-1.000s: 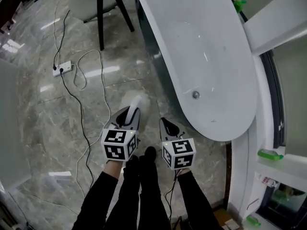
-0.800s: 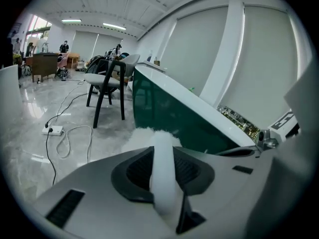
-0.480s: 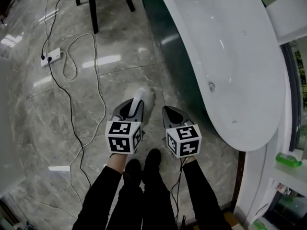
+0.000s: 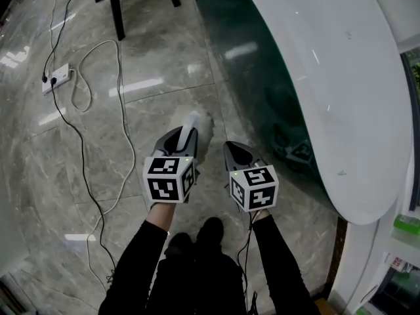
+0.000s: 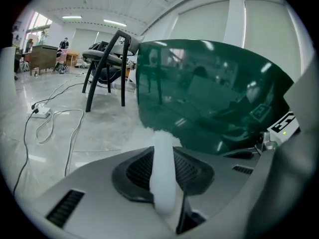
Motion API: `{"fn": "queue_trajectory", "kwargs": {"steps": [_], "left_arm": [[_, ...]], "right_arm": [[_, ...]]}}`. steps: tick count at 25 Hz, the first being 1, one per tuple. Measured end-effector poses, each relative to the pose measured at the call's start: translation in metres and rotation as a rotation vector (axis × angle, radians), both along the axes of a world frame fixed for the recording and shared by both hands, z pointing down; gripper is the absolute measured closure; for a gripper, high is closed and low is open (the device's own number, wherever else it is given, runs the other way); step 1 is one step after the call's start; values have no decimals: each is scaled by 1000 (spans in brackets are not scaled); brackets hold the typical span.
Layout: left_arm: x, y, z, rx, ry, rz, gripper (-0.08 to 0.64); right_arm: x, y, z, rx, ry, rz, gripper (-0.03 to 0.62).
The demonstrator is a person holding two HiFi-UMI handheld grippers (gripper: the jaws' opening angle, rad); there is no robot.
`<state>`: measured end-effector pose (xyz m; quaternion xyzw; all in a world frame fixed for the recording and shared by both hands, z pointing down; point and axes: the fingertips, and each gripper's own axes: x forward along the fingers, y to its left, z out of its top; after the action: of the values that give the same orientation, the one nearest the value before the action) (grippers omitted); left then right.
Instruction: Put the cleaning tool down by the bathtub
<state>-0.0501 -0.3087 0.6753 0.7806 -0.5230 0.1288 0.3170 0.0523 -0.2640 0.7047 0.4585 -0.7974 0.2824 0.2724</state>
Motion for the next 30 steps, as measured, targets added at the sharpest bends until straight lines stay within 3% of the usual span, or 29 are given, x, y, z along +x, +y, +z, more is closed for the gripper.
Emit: {"fn": "queue_trajectory", "kwargs": {"steps": [14,30], "left_arm": [[6,-46,106,15,-69,14,460],[19,-60,157,0,-109,22,460]], "right_arm": [[-7,-37,97,11,-17,-31,592],[-7,-43,140,-14,-15,-21,592]]}}
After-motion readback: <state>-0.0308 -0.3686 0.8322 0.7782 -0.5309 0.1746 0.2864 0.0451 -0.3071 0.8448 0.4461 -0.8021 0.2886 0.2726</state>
